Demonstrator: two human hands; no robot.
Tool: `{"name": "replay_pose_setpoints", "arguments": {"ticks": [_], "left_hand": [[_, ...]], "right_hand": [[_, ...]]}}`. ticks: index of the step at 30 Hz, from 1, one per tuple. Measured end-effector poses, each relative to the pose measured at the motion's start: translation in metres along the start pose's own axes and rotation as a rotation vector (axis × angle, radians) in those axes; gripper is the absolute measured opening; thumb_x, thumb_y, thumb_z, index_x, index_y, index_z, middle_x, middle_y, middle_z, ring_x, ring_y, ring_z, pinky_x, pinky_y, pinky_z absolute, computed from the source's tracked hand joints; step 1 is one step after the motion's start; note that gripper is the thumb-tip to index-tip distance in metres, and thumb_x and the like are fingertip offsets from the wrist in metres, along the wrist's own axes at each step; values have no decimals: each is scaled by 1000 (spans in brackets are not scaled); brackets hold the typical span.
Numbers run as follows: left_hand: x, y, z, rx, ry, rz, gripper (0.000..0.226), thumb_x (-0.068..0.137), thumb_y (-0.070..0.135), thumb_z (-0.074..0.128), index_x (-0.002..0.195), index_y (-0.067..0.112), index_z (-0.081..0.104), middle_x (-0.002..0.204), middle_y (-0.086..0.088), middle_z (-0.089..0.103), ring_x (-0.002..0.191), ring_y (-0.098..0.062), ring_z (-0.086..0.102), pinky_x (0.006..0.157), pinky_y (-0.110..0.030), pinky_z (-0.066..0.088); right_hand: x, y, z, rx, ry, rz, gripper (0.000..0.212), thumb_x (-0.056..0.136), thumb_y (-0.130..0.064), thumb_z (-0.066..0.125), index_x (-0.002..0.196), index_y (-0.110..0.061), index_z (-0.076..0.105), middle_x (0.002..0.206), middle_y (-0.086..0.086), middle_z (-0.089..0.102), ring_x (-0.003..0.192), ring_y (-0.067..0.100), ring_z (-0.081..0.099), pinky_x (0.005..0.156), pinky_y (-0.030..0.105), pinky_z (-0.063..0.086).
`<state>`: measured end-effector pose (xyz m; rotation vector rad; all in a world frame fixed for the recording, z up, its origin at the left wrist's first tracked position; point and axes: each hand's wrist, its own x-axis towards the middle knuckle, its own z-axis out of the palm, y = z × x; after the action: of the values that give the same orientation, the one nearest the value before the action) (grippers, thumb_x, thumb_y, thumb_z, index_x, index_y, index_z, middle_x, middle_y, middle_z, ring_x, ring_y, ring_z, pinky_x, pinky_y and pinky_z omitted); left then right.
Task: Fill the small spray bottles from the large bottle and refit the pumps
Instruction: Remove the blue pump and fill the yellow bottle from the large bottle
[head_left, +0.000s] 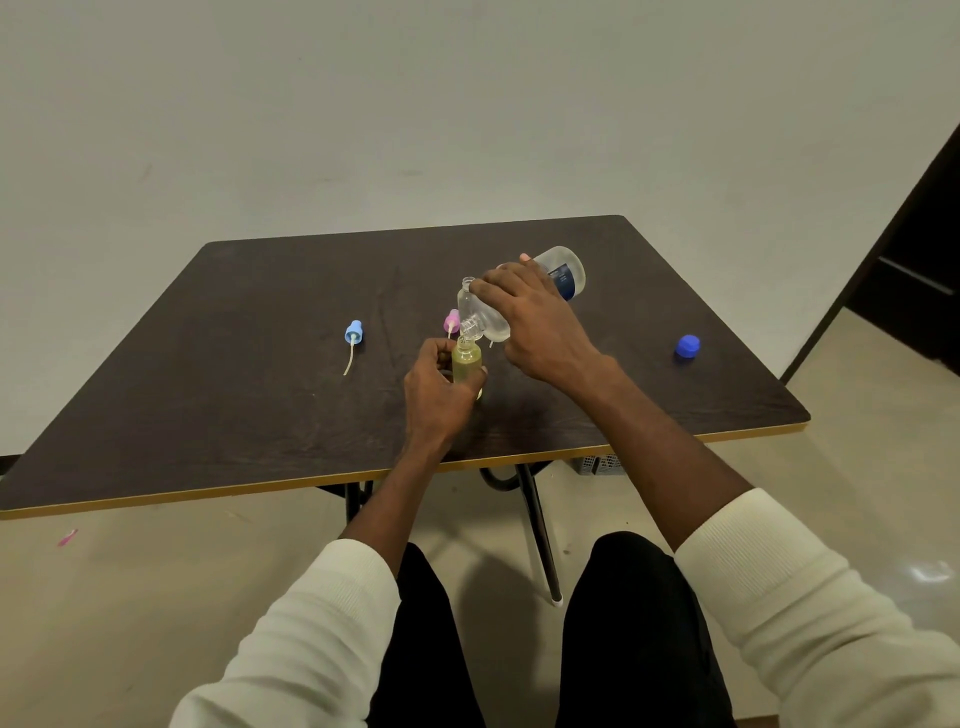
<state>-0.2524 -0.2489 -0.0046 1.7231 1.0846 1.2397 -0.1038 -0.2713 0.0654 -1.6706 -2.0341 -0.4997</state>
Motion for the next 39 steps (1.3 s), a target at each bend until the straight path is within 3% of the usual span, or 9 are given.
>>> {"name": "replay_pose_setpoints", "arguments": {"ticks": [11,39], "left_hand": [[2,-2,0,0,-4,-4,31,80,14,78,102,23,57,90,16,62,81,9,58,68,-4,44],[1,0,0,-1,-10,-13,32,81,14,78,103,22,56,92,15,60,82,0,59,65,-3,44]], "right_hand": [[0,1,2,0,23,-13,71,67,0,78,133,-11,55,131,9,57,129,30,45,118,44,14],[-2,0,4,-6,54,0,69,68,-2,78,133,-13,55,132,8,56,130,29,44,118,38,7]]}}
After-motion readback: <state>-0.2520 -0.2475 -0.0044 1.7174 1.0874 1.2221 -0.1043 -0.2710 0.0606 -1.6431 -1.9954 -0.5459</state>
